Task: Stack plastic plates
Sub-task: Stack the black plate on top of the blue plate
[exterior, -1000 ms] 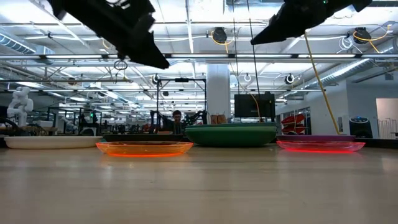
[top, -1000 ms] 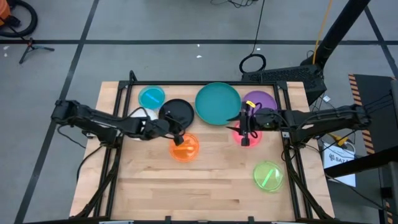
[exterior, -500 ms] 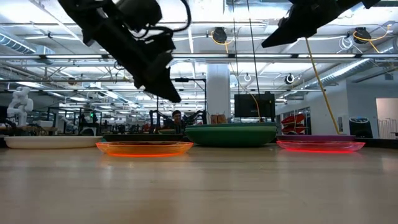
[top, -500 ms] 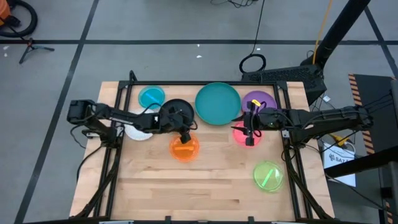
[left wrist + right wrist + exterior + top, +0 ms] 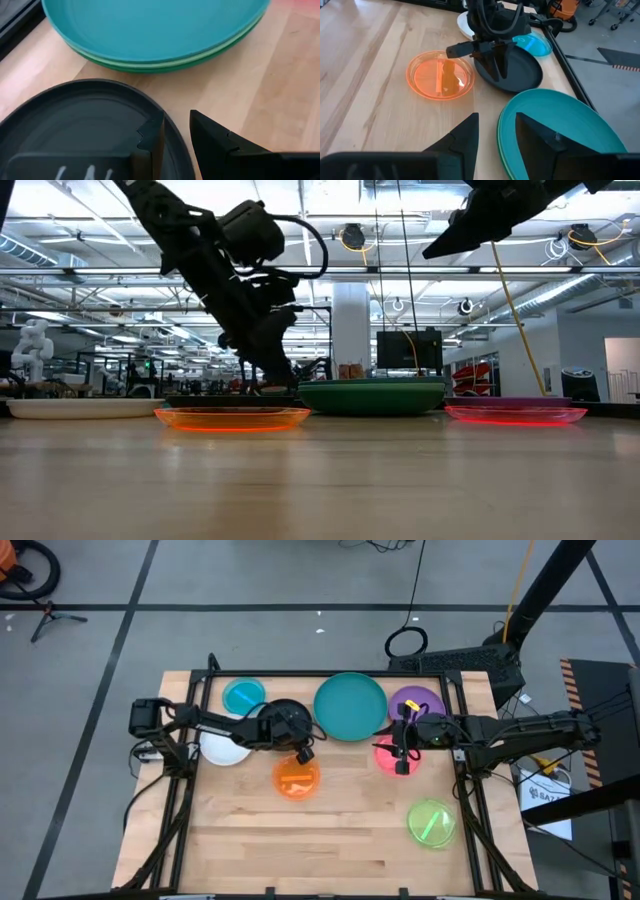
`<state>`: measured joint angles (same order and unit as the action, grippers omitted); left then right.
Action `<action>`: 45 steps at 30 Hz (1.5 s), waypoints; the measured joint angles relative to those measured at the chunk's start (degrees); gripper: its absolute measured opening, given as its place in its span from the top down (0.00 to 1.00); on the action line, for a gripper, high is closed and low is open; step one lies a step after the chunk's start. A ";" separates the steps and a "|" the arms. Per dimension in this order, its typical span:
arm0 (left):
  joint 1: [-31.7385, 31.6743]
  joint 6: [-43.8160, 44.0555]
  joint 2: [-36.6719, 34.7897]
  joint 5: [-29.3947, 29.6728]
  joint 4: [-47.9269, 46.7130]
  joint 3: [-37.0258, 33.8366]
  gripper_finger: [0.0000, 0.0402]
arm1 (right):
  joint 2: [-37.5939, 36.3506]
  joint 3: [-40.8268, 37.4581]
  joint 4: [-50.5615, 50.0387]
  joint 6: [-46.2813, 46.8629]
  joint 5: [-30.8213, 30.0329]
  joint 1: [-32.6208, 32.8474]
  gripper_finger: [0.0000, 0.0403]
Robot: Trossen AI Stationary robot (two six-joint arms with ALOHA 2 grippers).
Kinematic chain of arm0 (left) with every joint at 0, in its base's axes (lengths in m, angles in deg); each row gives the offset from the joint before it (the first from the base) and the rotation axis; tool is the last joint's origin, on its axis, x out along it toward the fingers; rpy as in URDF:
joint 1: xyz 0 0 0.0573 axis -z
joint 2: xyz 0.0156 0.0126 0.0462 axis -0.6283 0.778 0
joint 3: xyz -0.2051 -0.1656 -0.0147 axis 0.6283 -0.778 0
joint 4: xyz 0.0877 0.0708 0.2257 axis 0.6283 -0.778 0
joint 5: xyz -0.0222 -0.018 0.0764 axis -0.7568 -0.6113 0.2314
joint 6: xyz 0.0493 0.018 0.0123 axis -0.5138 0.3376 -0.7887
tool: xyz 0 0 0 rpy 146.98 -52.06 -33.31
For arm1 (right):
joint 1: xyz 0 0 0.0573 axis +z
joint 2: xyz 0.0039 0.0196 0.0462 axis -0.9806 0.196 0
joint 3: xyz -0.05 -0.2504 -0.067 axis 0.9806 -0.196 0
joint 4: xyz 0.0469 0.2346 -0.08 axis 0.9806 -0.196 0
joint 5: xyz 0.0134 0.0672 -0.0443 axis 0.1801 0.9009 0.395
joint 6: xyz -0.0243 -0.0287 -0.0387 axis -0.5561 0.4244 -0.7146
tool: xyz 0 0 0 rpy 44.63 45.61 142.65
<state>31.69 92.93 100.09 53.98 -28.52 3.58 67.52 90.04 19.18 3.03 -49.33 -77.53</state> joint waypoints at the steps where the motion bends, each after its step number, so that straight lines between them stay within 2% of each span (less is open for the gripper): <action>1: -0.09 0.01 0.01 -0.02 -0.01 0.00 0.75 | 0.00 0.00 0.00 0.00 0.00 0.00 0.70; 17: 0.57 -0.04 0.01 -0.90 0.03 0.02 0.75 | 0.00 0.00 -0.02 0.01 0.00 0.00 0.70; 29: 0.71 -2.92 0.01 -1.20 -0.18 0.02 0.60 | 0.00 0.00 -0.02 0.02 0.00 0.00 0.70; 37: 0.92 -4.52 0.02 -1.17 -0.21 0.02 0.59 | 0.00 0.00 0.00 0.02 0.00 0.00 0.70; 45: 0.76 -4.71 4.86 -1.09 -0.33 0.03 0.59 | 0.02 0.02 0.02 0.09 0.02 0.00 0.70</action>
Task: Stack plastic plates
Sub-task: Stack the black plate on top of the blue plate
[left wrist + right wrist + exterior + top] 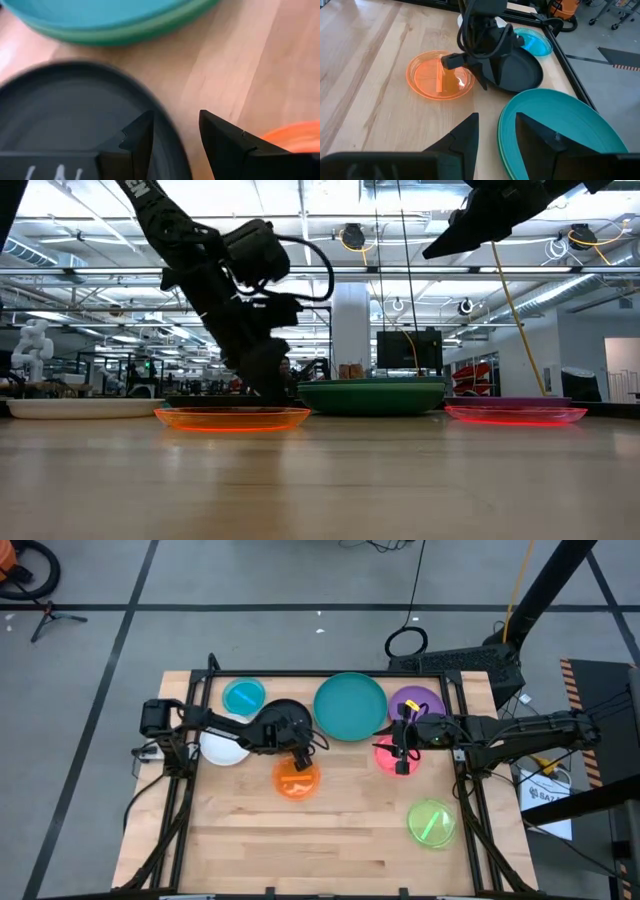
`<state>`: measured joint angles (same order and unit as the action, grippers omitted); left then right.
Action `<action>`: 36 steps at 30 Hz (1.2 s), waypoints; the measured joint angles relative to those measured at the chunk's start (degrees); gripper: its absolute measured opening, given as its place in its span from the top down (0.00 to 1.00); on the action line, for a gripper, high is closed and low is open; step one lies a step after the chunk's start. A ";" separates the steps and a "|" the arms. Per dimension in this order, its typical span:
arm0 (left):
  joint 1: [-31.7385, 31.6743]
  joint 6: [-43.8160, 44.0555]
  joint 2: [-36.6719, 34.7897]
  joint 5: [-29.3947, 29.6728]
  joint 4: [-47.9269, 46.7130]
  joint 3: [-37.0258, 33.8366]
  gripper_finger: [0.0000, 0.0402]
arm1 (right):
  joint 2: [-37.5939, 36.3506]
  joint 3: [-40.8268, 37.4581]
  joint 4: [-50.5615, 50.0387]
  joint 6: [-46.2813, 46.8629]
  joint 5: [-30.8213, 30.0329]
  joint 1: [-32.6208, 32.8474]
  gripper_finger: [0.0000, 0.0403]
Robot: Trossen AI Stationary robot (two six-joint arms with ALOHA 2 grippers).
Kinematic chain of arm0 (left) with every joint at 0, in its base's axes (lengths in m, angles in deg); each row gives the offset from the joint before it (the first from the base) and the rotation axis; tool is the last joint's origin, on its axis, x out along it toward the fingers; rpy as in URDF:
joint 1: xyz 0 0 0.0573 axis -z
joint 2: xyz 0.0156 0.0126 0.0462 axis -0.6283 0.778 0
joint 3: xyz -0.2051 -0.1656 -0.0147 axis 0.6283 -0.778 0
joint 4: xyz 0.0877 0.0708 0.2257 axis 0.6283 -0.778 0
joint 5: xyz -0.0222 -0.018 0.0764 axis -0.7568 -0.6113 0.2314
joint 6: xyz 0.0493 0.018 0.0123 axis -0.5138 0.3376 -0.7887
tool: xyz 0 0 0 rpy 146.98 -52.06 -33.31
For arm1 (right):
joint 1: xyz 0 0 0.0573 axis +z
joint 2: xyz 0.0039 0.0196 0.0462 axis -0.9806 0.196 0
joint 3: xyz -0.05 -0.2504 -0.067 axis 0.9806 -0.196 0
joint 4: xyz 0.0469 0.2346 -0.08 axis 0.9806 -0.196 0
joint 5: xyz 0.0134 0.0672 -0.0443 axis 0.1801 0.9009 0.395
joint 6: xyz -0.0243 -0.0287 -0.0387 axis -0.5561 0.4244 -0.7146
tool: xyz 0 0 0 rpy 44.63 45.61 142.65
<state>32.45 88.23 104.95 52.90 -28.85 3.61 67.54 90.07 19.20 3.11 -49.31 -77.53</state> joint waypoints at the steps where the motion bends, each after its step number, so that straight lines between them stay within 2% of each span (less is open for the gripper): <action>1: -0.03 0.17 0.38 0.54 0.51 0.00 0.59 | 0.00 0.00 0.04 0.00 -0.02 0.00 0.70; 19: -1.56 1.63 1.71 3.50 -1.80 0.02 0.60 | 0.00 0.00 0.17 -0.04 -0.02 0.00 0.70; 31: -1.31 2.31 1.75 4.81 -2.60 -0.01 0.88 | 0.00 0.00 -0.02 -0.13 -0.04 0.00 0.70; 36: -1.20 2.62 1.00 5.92 -4.48 0.05 0.94 | 0.00 0.00 -0.04 -0.13 -0.04 0.00 0.70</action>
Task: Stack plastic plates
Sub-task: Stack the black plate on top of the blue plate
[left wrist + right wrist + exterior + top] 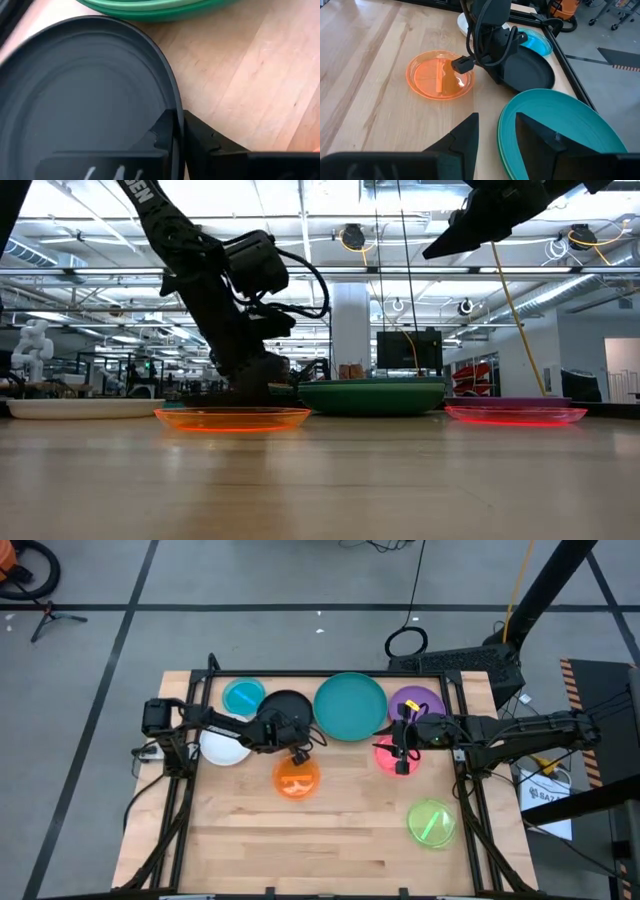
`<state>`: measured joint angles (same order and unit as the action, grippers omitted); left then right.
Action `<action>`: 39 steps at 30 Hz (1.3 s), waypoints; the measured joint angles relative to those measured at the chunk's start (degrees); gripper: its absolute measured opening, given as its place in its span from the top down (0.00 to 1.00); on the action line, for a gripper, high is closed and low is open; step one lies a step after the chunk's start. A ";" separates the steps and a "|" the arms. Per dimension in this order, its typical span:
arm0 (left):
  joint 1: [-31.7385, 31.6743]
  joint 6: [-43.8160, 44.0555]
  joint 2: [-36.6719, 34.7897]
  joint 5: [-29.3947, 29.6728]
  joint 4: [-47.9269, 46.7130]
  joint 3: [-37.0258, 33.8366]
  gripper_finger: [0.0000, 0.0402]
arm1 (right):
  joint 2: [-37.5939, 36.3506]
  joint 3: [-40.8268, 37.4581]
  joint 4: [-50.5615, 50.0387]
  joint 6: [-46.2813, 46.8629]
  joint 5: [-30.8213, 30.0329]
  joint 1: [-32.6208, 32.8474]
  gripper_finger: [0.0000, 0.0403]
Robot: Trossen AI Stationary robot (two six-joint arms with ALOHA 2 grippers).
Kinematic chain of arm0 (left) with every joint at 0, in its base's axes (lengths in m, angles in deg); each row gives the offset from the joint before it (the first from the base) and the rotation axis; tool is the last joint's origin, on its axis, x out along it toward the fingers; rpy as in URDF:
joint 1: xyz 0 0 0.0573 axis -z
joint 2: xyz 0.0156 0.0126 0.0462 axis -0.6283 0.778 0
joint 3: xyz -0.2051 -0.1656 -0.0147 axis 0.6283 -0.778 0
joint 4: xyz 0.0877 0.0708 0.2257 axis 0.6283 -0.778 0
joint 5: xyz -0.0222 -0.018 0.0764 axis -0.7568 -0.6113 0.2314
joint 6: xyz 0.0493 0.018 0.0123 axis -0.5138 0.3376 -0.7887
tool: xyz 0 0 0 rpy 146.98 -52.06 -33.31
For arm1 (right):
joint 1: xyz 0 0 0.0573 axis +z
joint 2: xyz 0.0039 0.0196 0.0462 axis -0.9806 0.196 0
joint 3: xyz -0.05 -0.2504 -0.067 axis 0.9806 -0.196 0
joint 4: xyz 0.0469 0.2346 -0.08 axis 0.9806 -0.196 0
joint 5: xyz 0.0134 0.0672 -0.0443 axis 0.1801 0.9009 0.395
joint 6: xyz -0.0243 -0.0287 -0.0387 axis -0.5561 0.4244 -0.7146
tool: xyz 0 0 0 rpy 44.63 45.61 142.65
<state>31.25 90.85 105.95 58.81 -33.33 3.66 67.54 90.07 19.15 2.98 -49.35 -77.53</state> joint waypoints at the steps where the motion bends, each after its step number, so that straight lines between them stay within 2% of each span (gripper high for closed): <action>1: 0.13 0.32 -0.14 0.75 -0.63 0.05 0.94 | 0.00 0.00 0.00 0.00 0.00 0.00 0.70; 7: 0.34 1.44 -4.57 2.70 -7.16 -0.02 0.95 | -0.02 0.00 0.08 -0.04 0.00 0.00 0.70; 12: 0.36 0.76 -9.89 2.38 -8.44 -0.06 0.95 | -0.02 0.00 0.30 -0.04 0.00 0.00 0.70; 16: 0.62 -3.50 -13.52 2.41 -7.84 -0.06 0.95 | -0.02 0.02 0.40 0.00 0.00 0.00 0.70; 20: 1.58 -12.36 -15.56 1.58 -4.17 -0.08 0.95 | -0.02 0.02 0.43 0.01 0.00 0.00 0.70; 26: 2.67 -24.75 -14.82 -8.59 6.01 -0.04 0.95 | -0.02 0.02 0.42 0.02 0.00 0.00 0.70; 32: 2.46 -24.56 -12.59 -13.27 16.95 -0.04 0.95 | -0.02 0.02 0.46 -0.04 0.00 0.00 0.70; 39: 2.04 -23.35 -9.97 -14.25 22.95 -0.01 0.95 | -0.02 0.02 0.46 -0.15 0.00 0.00 0.70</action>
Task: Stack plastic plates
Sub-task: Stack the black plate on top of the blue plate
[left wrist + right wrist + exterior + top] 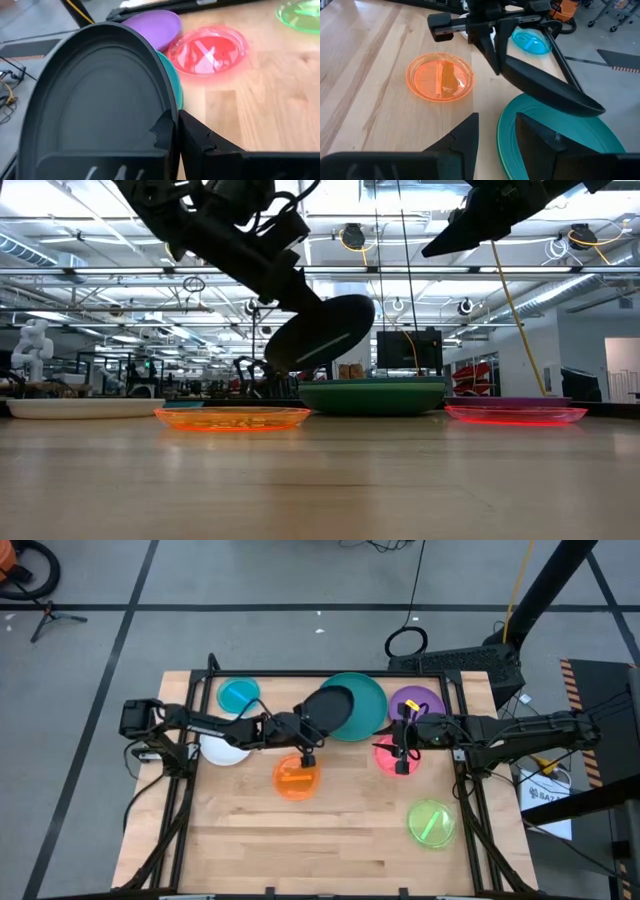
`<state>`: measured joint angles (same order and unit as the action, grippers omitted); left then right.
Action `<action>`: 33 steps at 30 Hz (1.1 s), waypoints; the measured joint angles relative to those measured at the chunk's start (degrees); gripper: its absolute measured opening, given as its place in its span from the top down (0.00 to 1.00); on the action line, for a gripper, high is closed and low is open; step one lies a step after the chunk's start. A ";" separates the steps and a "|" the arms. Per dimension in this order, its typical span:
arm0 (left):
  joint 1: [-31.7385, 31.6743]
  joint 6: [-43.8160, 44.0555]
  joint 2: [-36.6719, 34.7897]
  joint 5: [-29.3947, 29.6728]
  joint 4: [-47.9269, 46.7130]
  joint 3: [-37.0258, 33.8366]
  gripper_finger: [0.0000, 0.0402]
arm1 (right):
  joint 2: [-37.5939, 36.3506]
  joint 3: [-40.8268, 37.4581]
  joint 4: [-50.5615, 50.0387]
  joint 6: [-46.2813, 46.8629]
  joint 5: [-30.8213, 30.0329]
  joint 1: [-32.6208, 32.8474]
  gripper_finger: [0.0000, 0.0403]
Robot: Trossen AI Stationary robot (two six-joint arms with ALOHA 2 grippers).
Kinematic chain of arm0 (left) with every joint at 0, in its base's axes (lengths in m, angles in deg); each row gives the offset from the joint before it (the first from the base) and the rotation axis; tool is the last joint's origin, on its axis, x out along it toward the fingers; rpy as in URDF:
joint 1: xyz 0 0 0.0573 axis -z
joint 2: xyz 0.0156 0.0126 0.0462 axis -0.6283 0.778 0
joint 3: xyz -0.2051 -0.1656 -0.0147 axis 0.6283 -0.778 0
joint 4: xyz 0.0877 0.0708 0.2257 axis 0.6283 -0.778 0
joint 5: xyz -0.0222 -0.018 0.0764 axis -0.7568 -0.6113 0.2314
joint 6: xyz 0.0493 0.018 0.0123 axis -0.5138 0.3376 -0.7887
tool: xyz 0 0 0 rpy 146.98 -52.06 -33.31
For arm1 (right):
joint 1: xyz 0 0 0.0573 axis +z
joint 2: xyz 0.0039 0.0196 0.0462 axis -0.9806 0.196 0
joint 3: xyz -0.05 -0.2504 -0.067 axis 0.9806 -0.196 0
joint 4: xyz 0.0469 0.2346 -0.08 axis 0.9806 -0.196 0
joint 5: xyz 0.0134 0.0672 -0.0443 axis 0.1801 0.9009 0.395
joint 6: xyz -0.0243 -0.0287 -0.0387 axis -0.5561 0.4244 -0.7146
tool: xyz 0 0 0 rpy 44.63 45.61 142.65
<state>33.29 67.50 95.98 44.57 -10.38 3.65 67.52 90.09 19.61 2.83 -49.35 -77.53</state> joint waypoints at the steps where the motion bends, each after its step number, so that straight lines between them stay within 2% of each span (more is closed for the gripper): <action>1: -0.25 0.19 0.05 0.00 0.25 0.02 0.95 | 0.00 0.00 0.00 -0.01 0.00 0.00 0.70; 8: -2.14 1.75 0.00 -0.44 0.93 0.13 0.95 | 0.00 0.00 0.00 -0.06 0.00 0.00 0.70; 13: -2.91 1.86 1.74 -1.70 -0.79 3.73 0.95 | 0.00 0.00 0.03 -0.23 0.00 0.00 0.70; 23: -4.82 -1.43 7.24 0.22 -15.52 13.51 0.95 | -0.35 0.01 0.07 -0.48 0.08 0.00 0.70; 33: -6.14 -0.31 13.00 0.33 -14.97 17.28 0.95 | -2.01 0.04 -0.53 -0.09 0.16 0.03 0.70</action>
<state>27.16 67.19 108.98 44.89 -25.35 20.93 65.51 90.13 19.08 2.74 -49.19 -77.50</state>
